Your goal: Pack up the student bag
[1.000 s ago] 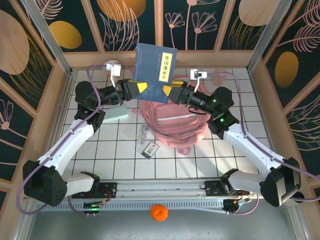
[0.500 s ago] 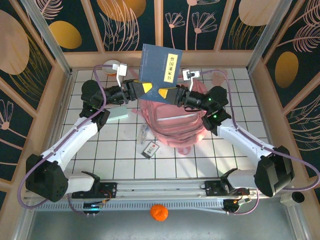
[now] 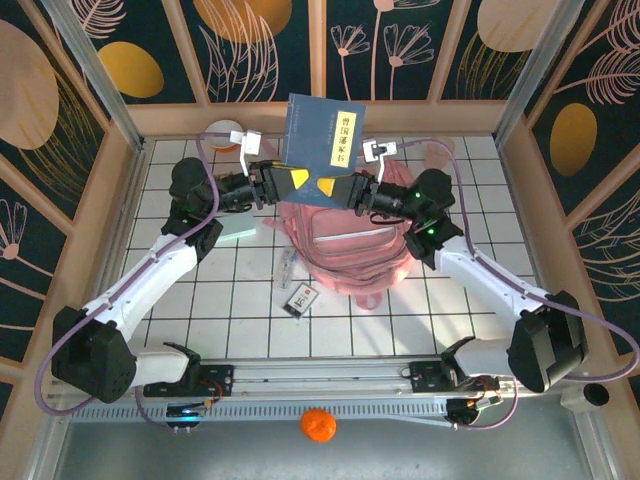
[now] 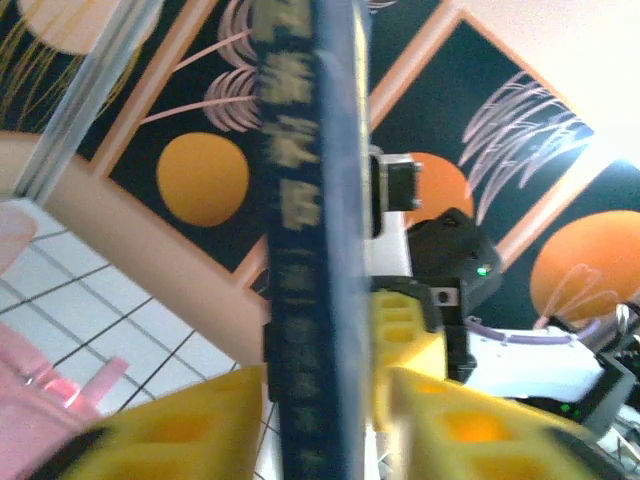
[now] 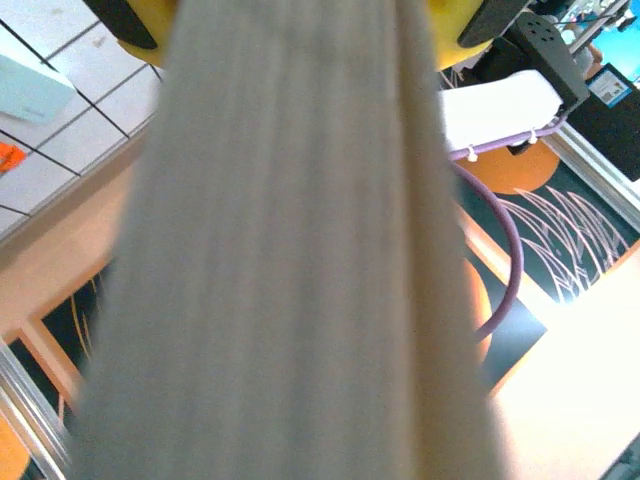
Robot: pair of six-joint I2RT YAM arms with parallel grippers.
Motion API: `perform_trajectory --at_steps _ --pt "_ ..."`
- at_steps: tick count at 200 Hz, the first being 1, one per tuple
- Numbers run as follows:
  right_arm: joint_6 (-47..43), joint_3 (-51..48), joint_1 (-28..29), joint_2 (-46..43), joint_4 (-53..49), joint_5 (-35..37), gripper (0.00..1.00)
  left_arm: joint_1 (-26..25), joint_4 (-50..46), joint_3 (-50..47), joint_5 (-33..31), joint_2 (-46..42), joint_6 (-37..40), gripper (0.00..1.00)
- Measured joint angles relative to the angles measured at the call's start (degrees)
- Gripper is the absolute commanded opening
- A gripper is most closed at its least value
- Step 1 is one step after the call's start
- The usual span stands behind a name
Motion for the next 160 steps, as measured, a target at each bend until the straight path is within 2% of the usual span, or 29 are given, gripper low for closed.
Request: perform_trajectory --at_steps 29,63,82,100,131,160 --pt "-6.69 -0.59 -2.36 -6.03 -11.74 2.56 0.0 0.0 -14.88 4.04 -3.63 -0.44 13.25 0.65" --pt "-20.85 2.75 -5.09 -13.4 -33.57 7.8 0.0 0.0 -32.39 12.04 -8.59 -3.06 37.77 0.72" --pt "-30.12 6.43 -7.04 -15.58 -45.66 11.21 0.0 0.0 -38.14 13.07 -10.43 -5.81 51.6 0.8" --pt "-39.21 9.35 -7.89 -16.92 -55.08 14.45 0.0 0.0 -42.42 13.14 -11.19 -7.54 62.93 0.82" --pt "-57.07 11.56 -7.89 -17.42 -67.34 18.32 0.0 0.0 -51.93 18.43 -10.99 -3.72 75.34 0.78" --pt "-69.7 11.56 -7.89 -17.09 -74.9 21.35 0.0 -0.11 -57.55 21.57 -10.51 0.57 82.01 0.8"
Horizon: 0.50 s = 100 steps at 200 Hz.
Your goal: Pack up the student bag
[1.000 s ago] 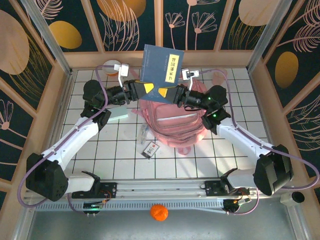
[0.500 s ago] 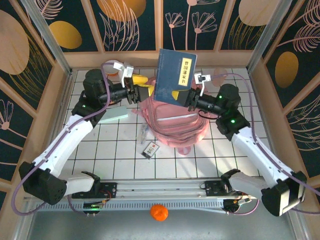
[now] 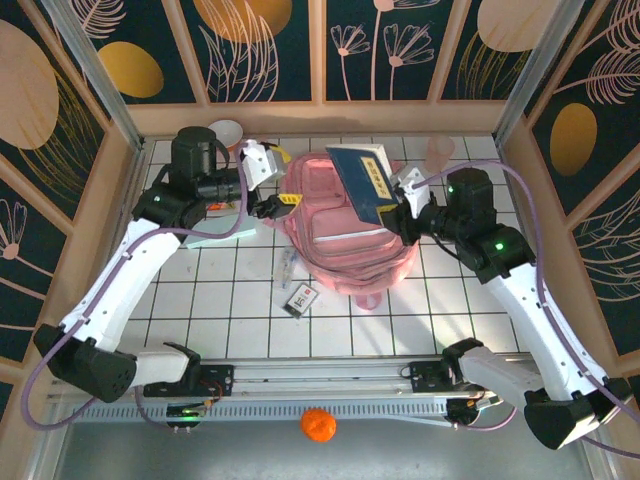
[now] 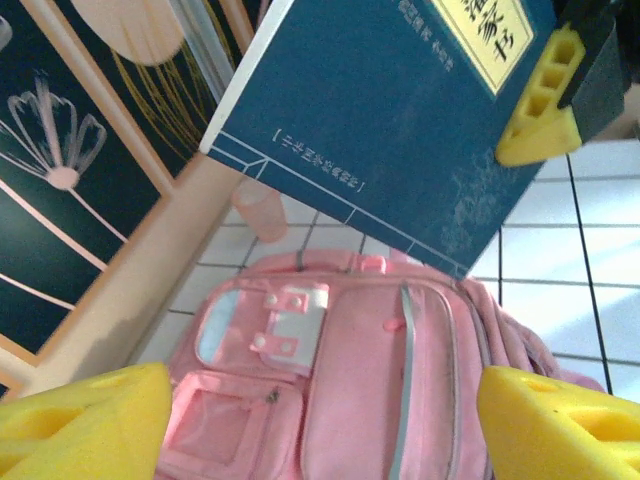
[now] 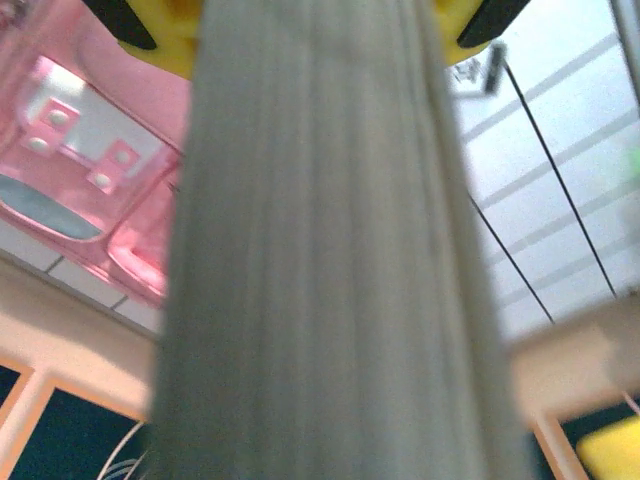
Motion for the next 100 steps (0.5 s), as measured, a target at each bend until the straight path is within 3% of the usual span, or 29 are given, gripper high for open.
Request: perform_trajectory --at_steps 45,100 --pt "-15.69 2.38 0.92 5.11 -9.11 3.21 0.0 -2.08 -2.8 -0.37 -0.2 1.18 4.39 0.8" --pt "-26.34 6.47 6.47 14.43 -16.52 9.35 0.0 -6.45 -2.64 -3.37 -0.9 4.35 6.29 0.72"
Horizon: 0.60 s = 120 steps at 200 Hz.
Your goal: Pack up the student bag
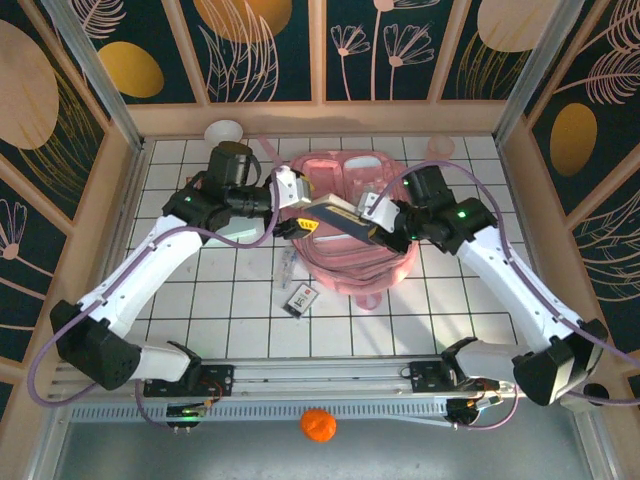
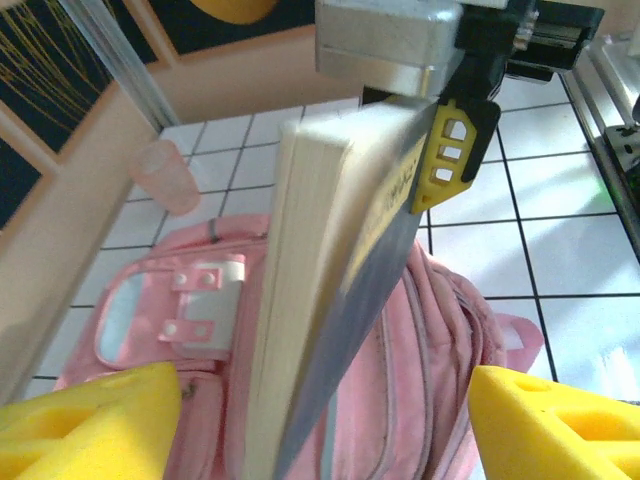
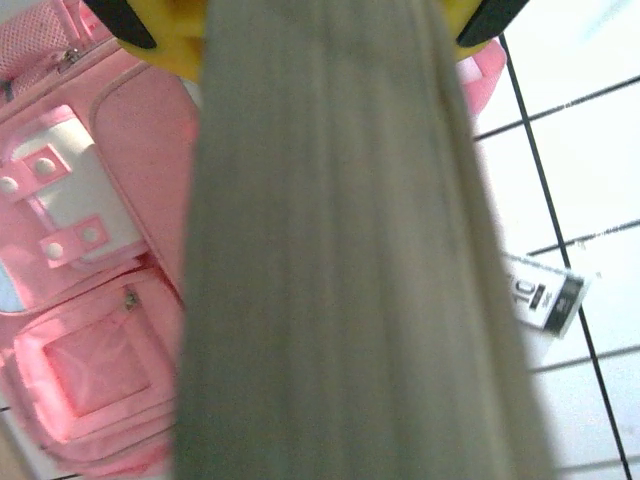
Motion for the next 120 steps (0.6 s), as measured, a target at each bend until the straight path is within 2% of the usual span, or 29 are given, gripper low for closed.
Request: perform_trajectory --at_steps 36,52,104,113,120 --pt "-3.37 0.76 0.74 3.23 -1.25 1.05 0.0 -1.38 0.0 -0.37 -1.14 2.4 1.42 0.65" --pt "-4.39 0.76 0.74 3.56 -1.11 0.92 0.0 -1.68 -0.02 -0.94 -0.74 2.47 1.75 0.59" --pt "-7.54 0.76 0.31 3.56 1.92 -1.44 0.0 -1.73 4.09 -4.85 4.68 2.47 0.92 0.12" --pt "-7.87 0.74 -0.28 3.56 2.16 -2.36 0.04 -1.73 5.22 -5.46 5.33 2.47 -0.31 0.02" --pt "-7.87 0.52 -1.14 3.48 2.4 -3.5 0.08 -1.73 6.27 -5.77 5.4 2.47 -0.9 0.0"
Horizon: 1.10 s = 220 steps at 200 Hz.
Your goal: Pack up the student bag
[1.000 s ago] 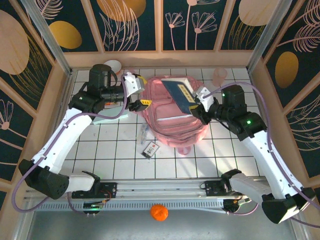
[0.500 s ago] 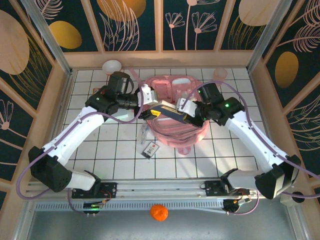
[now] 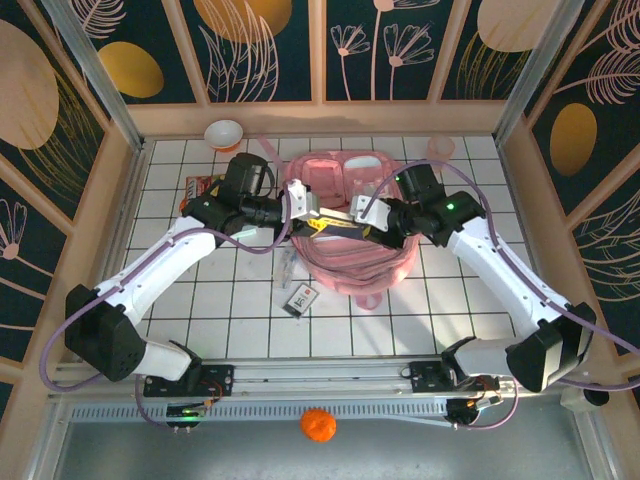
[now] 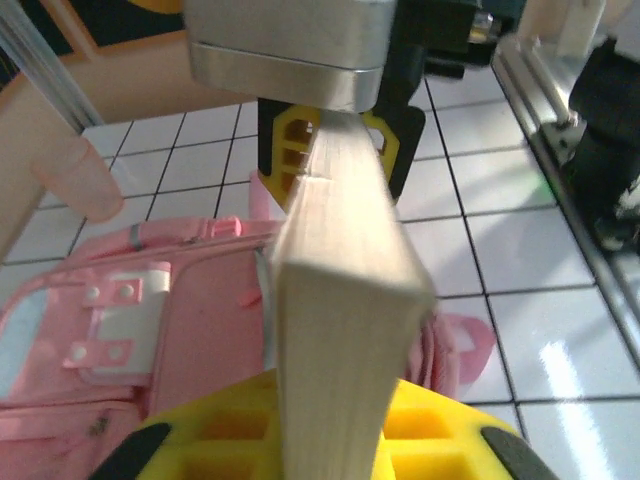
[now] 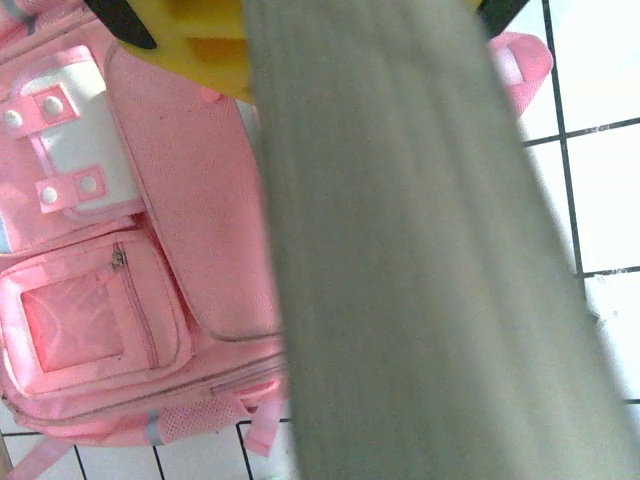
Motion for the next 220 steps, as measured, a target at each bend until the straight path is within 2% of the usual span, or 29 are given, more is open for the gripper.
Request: perform_trajectory --at_steps 20,41,67,98,144,179,209,220 --pt "0.76 -2.12 -3.08 -1.4 2.49 -4.96 0.29 0.13 3.26 -1.18 0.15 0.0 -2.29 0.0" --pt "4.87 -7.04 -9.88 -5.95 8.66 -14.12 0.41 1.62 7.06 -3.58 3.67 0.0 -7.63 0.0" --pt "15.76 -16.79 -18.91 -12.96 21.73 -28.24 0.45 5.07 15.45 -7.5 9.31 -0.02 -17.57 0.0" --pt "30.88 -28.55 -21.79 -17.07 40.0 -40.5 0.45 6.01 26.36 -10.03 14.08 -0.02 -28.96 0.0" --pt "48.81 -33.2 -22.21 -17.16 60.7 -49.86 0.4 5.6 44.19 -11.06 19.37 0.0 -45.79 0.0" --pt "66.95 -37.64 -22.18 -15.43 84.63 -53.24 0.37 4.09 49.59 -11.23 20.28 0.24 -50.03 0.0" --pt "85.59 -40.98 -22.18 -10.51 109.53 -53.99 0.2 3.06 50.6 -11.26 20.44 1.2 -50.75 0.01" --pt "92.48 -41.22 -22.21 -7.87 118.2 -54.12 0.08 3.04 50.69 -11.26 20.5 1.49 -50.95 0.02"
